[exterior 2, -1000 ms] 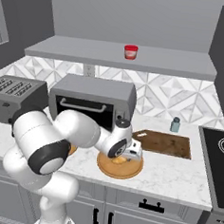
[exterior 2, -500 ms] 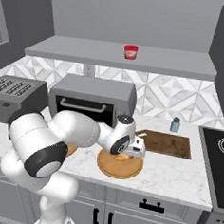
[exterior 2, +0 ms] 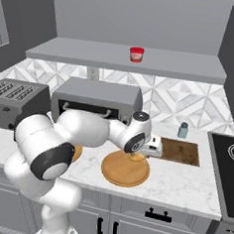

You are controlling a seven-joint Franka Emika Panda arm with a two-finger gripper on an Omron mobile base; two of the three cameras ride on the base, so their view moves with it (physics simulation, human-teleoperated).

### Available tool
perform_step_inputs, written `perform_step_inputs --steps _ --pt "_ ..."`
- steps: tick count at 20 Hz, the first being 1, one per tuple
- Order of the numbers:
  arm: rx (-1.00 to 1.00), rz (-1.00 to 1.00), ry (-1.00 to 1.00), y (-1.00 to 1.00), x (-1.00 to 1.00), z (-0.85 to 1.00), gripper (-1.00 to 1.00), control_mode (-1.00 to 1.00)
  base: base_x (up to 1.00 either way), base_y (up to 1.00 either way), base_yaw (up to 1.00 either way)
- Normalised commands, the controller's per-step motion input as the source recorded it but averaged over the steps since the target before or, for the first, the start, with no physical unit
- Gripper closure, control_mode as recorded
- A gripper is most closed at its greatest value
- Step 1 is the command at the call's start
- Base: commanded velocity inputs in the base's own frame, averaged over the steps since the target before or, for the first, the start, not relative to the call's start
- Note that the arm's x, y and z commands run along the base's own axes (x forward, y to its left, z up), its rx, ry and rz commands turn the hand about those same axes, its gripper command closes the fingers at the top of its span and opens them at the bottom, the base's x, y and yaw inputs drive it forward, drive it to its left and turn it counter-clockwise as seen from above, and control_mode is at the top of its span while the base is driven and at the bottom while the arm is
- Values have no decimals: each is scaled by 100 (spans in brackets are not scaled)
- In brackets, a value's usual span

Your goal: From the different types of pastries on the counter, select a croissant and place it on the cutting board. Then retrieve a jar of jam from the cabinet and place it alongside the croissant on the cutting board.

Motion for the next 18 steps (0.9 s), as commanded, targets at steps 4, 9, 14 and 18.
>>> perform_step_inputs --steps 4,9,14,18 --pt "0 0 7 -55 85 0 100 -100 0 0 0" --pt "5 0 0 -63 67 13 100 -100 0 0 0" --pt "16 0 0 -65 54 14 100 -100 0 0 0" --pt "2 0 0 -59 64 0 100 -100 0 0 0"
